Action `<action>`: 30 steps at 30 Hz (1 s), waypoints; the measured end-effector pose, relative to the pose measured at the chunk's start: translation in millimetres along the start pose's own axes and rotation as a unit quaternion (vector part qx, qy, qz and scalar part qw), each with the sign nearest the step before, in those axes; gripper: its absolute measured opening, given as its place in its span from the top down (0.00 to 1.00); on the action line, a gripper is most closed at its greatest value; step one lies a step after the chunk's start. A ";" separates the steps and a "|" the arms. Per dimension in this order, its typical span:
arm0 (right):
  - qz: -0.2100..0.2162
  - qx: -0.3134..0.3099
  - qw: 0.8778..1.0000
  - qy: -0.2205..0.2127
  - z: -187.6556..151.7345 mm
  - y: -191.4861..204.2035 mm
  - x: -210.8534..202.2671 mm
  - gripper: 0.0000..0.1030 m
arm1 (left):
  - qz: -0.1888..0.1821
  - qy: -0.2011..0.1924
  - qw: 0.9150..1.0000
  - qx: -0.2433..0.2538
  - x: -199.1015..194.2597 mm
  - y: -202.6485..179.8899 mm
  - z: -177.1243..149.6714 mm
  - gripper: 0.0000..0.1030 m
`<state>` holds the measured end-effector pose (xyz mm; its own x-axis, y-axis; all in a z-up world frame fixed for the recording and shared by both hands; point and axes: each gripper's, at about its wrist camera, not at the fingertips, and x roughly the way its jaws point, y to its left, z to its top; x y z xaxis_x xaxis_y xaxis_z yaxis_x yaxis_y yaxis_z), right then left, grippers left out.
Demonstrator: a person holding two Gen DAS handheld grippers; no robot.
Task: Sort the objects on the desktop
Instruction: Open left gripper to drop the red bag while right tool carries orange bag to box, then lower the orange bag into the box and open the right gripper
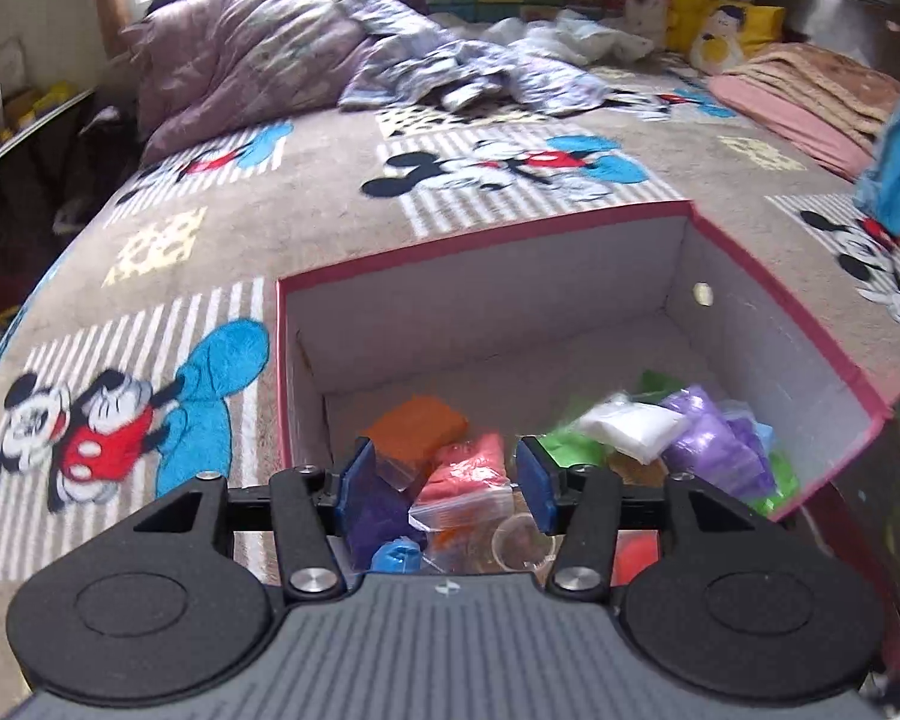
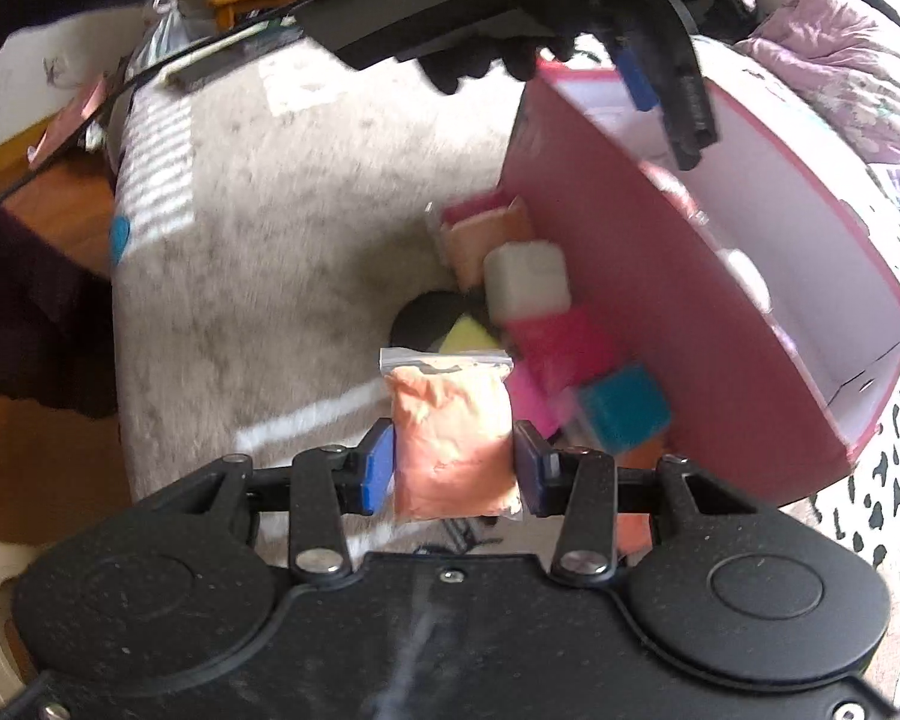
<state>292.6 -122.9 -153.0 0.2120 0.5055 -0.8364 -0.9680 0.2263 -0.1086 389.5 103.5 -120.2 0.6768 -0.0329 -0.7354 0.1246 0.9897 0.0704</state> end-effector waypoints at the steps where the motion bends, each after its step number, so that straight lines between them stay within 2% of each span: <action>1: -0.001 0.002 1.000 -0.005 2.4 -0.9 -2.2 0.60 | -0.014 -0.001 1.000 0.015 -6.1 0.4 -2.4 0.51; 4: -0.004 0.008 1.000 -0.017 8.2 -3.0 -8.3 0.60 | -0.055 -0.004 0.997 0.059 -24.6 1.7 -9.7 0.51; 7: -0.008 0.016 0.999 -0.030 13.8 -5.4 -15.2 0.60 | -0.096 -0.006 0.990 0.103 -43.0 3.0 -16.9 0.51; 10: -0.013 0.031 0.998 -0.046 19.7 -11.2 -20.9 0.60 | -0.141 -0.003 0.980 0.140 -58.9 5.2 -28.7 0.51; 13: -0.024 0.049 0.996 -0.065 26.5 -18.2 -26.0 0.60 | -0.178 0.017 0.968 0.175 -65.7 5.3 -47.8 0.51; 21: -0.077 0.114 0.985 -0.108 45.7 -43.9 -33.5 0.60 | -0.177 0.108 0.941 0.268 -56.4 -7.2 -90.1 0.51; 30: -0.141 0.198 0.963 -0.117 47.6 -93.6 -35.4 0.60 | -0.199 0.132 0.916 0.321 -62.0 -34.1 -98.3 0.51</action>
